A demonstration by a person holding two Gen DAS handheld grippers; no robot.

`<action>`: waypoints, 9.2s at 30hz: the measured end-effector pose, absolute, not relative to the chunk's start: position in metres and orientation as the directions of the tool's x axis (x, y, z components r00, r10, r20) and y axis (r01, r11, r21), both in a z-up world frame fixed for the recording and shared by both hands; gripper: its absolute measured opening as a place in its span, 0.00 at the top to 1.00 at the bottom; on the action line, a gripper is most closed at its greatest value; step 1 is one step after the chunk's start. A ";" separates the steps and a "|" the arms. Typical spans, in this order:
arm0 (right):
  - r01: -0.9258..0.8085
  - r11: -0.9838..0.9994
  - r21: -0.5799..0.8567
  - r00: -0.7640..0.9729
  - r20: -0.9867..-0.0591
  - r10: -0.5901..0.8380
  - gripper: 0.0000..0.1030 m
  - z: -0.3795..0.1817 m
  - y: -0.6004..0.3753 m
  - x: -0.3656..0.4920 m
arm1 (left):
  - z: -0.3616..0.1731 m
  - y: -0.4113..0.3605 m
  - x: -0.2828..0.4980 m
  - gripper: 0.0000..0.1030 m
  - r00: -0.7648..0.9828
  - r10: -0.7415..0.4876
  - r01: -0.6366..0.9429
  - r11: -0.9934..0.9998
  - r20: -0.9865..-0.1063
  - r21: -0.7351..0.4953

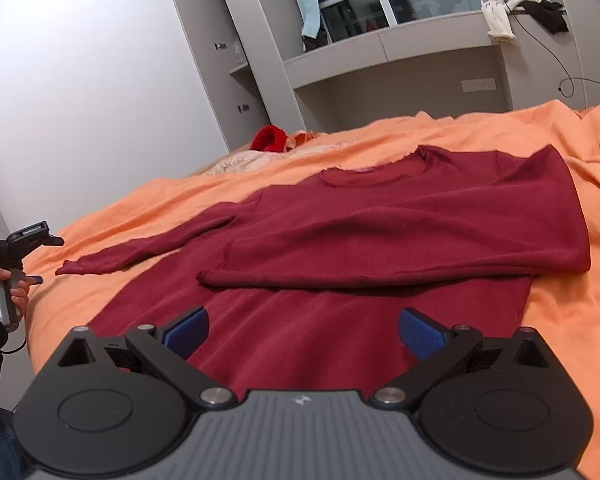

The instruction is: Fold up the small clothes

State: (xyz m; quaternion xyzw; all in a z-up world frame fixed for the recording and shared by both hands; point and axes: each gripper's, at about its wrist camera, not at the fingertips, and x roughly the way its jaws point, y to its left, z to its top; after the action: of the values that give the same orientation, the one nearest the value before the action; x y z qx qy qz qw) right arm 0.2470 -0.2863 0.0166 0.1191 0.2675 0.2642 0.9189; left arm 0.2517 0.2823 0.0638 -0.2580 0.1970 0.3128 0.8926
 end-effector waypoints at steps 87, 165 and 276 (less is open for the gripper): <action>-0.177 0.853 0.491 0.888 -0.294 0.354 0.00 0.024 -0.354 0.240 | 0.004 -0.058 0.311 0.75 0.819 -0.372 0.472 0.869 -0.436 0.146; -0.397 0.863 0.313 0.752 -0.428 0.501 0.88 0.017 -0.272 0.266 | 0.018 0.146 0.398 0.56 0.786 -0.003 -0.231 0.926 -0.619 -0.299; -0.268 0.940 -0.211 0.952 -0.205 0.225 0.95 0.047 -0.289 0.009 | 0.031 -0.022 0.079 0.95 0.933 0.123 0.048 0.889 -0.338 0.456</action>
State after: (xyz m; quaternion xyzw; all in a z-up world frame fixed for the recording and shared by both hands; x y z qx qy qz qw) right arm 0.0090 -0.2885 0.0470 -0.1189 0.0895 0.1255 0.9809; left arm 0.0788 -0.0224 0.0314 0.2350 0.1819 0.0197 0.9546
